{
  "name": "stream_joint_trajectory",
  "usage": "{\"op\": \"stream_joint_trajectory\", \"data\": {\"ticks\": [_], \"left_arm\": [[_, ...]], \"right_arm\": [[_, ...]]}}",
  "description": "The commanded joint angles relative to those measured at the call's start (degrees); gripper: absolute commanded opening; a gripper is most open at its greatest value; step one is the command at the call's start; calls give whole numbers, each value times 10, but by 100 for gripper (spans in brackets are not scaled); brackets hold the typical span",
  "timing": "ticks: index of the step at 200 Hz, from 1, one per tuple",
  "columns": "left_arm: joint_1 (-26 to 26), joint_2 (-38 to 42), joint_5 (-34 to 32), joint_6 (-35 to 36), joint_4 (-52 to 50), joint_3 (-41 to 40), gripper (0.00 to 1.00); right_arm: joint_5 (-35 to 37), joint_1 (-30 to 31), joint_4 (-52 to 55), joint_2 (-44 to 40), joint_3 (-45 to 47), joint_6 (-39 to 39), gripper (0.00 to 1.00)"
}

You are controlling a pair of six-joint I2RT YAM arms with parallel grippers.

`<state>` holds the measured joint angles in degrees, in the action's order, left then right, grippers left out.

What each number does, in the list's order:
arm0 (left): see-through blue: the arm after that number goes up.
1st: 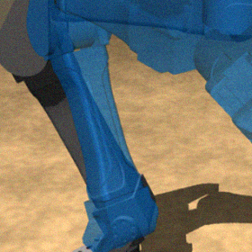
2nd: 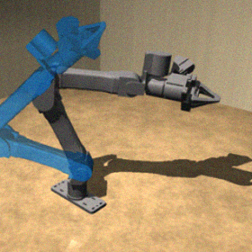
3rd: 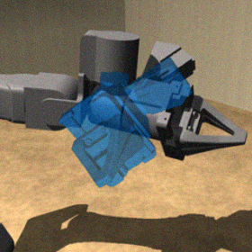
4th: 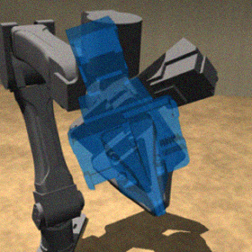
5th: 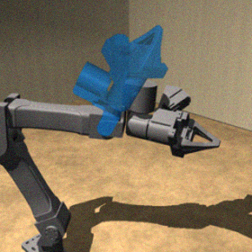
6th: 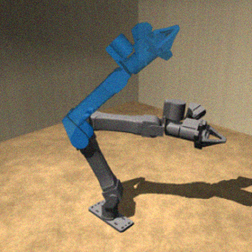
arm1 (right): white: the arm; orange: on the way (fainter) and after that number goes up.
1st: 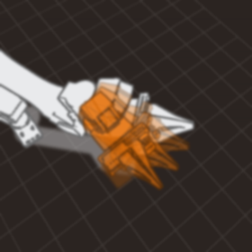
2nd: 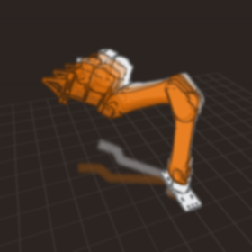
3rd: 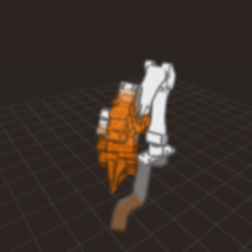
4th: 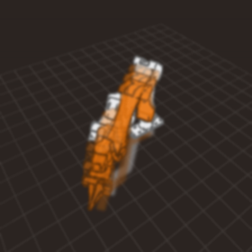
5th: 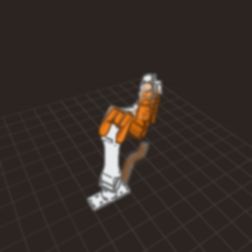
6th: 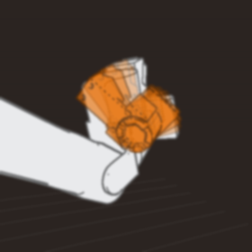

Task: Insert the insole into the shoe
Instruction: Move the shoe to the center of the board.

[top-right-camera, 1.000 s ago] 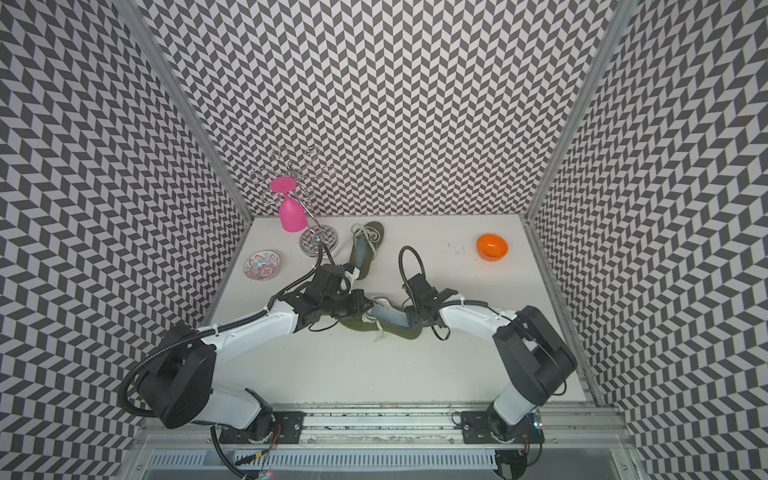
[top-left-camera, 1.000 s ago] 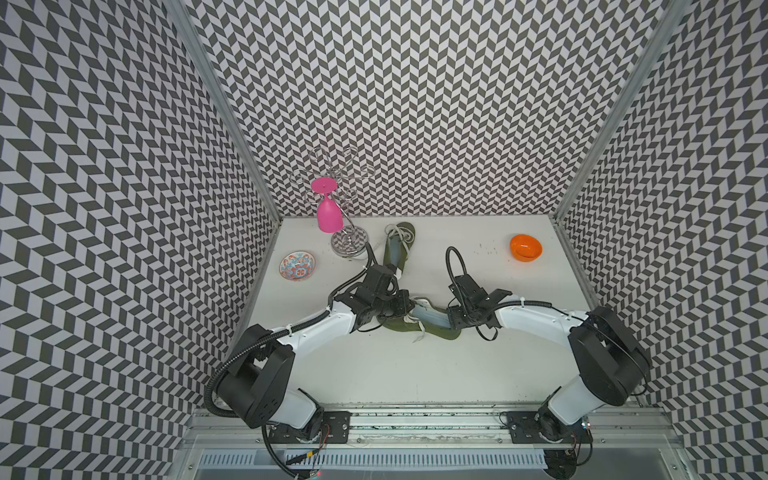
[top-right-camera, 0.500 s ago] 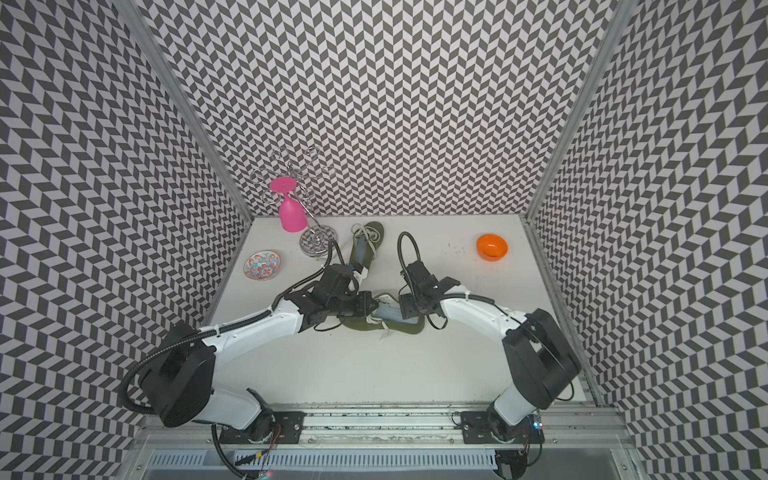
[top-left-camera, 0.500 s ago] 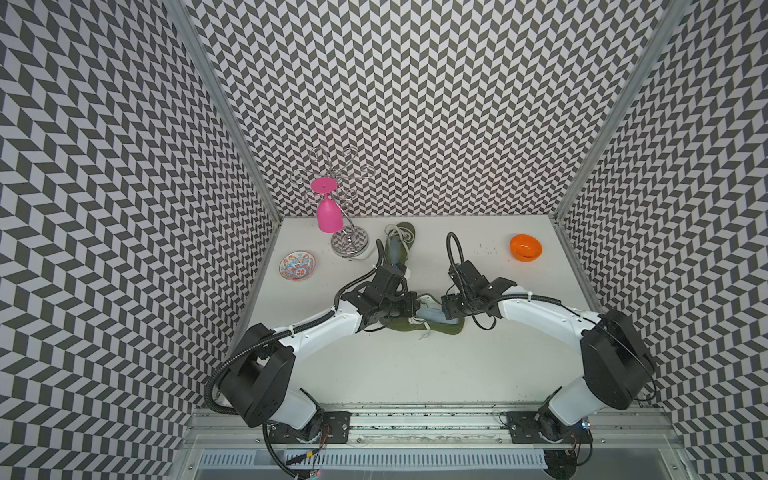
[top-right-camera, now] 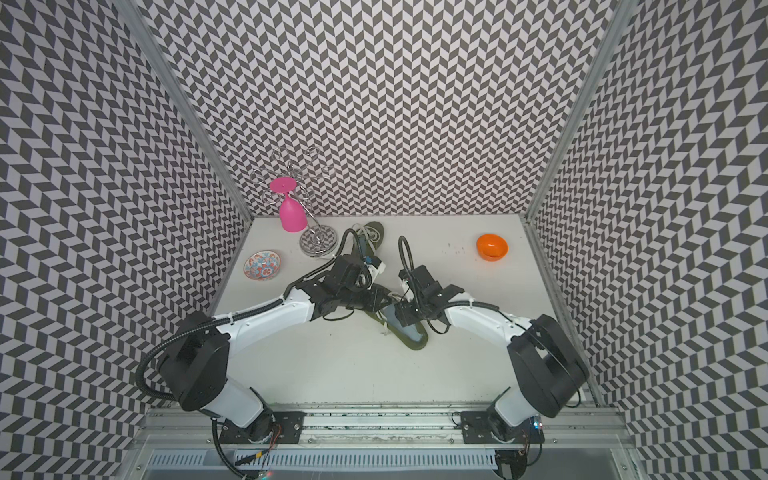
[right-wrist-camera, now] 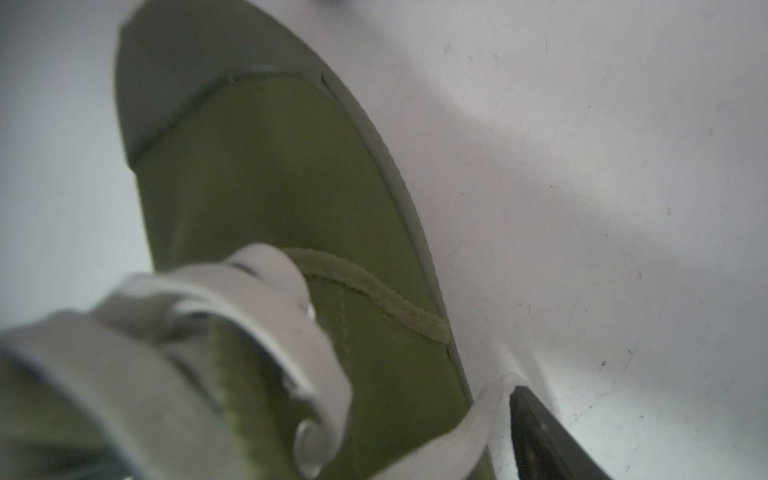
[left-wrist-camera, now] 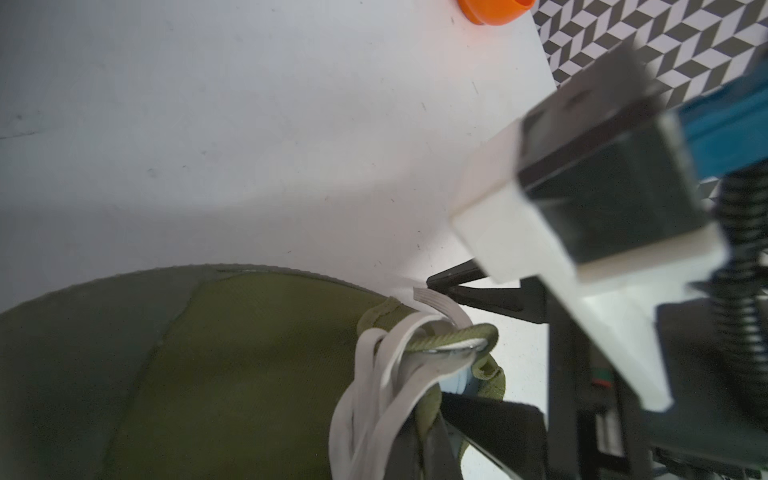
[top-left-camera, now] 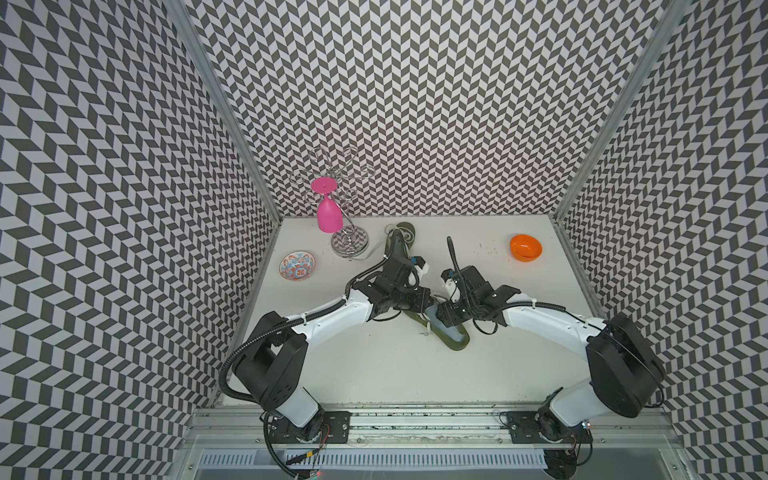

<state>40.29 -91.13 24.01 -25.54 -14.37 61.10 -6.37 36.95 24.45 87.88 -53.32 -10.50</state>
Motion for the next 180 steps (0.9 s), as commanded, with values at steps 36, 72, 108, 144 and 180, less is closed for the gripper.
{"op": "stream_joint_trajectory", "data": {"ticks": [36,72,108,144,180], "left_arm": [[6,-32,17,54,0,71,0],[-3,-35,-32,38,8,86,25],[-23,-16,-32,32,9,104,50],[-77,34,-78,-31,32,67,51],[-134,85,-180,-71,27,3,51]], "right_arm": [[0,-2,-43,-29,33,-62,11],[-6,-24,-21,-6,5,-116,4],[-35,-84,-16,18,-16,-131,2],[-69,-139,-58,70,-42,-160,0],[-106,-147,-100,138,-99,-234,0]]}}
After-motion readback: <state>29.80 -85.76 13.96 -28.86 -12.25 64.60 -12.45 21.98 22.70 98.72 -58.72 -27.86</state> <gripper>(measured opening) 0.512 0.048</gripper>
